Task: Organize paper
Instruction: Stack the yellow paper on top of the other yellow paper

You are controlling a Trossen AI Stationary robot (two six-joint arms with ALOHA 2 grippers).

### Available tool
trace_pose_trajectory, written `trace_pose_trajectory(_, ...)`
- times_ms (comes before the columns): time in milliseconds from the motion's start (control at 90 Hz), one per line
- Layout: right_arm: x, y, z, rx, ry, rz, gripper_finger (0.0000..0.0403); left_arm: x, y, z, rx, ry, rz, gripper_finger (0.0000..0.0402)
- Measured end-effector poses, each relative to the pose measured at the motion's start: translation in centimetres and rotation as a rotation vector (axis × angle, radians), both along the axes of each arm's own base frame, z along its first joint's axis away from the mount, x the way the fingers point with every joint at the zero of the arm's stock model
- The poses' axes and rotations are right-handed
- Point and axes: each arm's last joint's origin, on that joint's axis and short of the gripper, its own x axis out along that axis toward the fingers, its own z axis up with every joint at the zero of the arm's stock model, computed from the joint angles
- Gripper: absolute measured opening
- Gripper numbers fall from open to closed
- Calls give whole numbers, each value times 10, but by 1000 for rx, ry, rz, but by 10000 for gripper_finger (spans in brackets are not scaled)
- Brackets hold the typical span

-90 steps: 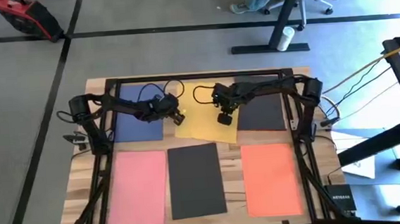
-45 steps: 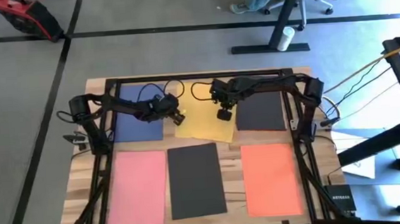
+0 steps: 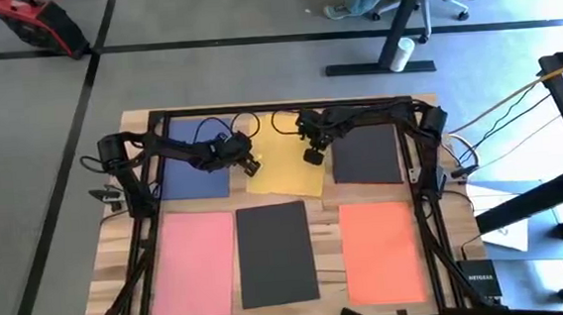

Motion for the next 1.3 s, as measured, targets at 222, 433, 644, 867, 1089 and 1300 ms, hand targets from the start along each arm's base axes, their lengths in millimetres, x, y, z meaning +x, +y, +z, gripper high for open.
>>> trace_pose_trajectory(222,1,-1,29,-56,-9,5,0,0,0,0,1,3,-3,0)
trace_pose_trajectory(433,-16,-12,26,-81,112,-66,0,0,0,0,1,5,-4,0)
trace_pose_trajectory(644,-29,-28,17,-33,90,-143,0,0,0,0,1,5,-4,0)
trace_pose_trajectory(867,-32,-37,17,22,18,-171,0,0,0,0,0,5,-5,0)
trace_pose_trajectory(1089,-34,-42,2,65,51,-188,0,0,0,0,1,8,-9,0)
trace_pose_trajectory(1300,-33,-43,-2,66,54,-201,0,0,0,0,1,8,-12,0)
